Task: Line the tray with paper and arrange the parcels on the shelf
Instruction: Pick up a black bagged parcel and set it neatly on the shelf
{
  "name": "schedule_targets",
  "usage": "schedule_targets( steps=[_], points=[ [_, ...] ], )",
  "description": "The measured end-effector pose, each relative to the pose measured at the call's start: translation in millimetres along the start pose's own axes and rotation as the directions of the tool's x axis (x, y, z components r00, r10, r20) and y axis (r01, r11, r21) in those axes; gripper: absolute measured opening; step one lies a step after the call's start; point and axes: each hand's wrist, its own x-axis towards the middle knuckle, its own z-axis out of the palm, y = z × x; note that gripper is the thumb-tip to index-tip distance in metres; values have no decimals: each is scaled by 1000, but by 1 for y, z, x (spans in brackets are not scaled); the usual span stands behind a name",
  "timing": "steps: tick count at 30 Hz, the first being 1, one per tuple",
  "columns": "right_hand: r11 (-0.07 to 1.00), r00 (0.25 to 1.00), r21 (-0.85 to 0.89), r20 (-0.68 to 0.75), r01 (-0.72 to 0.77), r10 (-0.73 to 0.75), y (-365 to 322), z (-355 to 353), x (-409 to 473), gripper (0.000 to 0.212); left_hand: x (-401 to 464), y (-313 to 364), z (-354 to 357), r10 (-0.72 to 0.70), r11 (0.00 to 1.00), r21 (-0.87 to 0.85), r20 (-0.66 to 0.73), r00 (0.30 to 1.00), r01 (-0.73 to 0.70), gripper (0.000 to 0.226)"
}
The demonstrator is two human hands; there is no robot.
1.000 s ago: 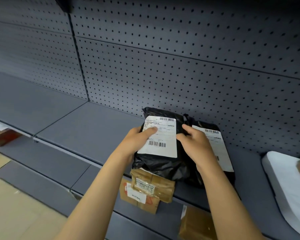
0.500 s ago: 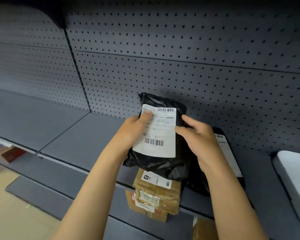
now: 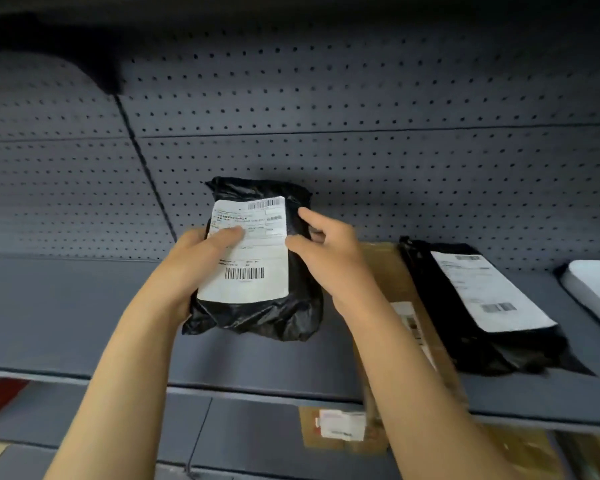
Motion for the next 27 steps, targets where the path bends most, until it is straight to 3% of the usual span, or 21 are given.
schedule_targets(
  steps=[11,20,27],
  points=[
    [995,995,-16,-38,-94,94,-26,153,10,60,42,-29,-152,12,999,40,68,998,-15,26],
    [993,993,-21,-27,-118,117,-11,219,40,59,76,-53,-205,-36,998,51,24,999,35,17],
    [972,973,-55,27,-228,230,31,261,57,61,104,-98,-219,-138,982,126,-13,990,138,11]
  ],
)
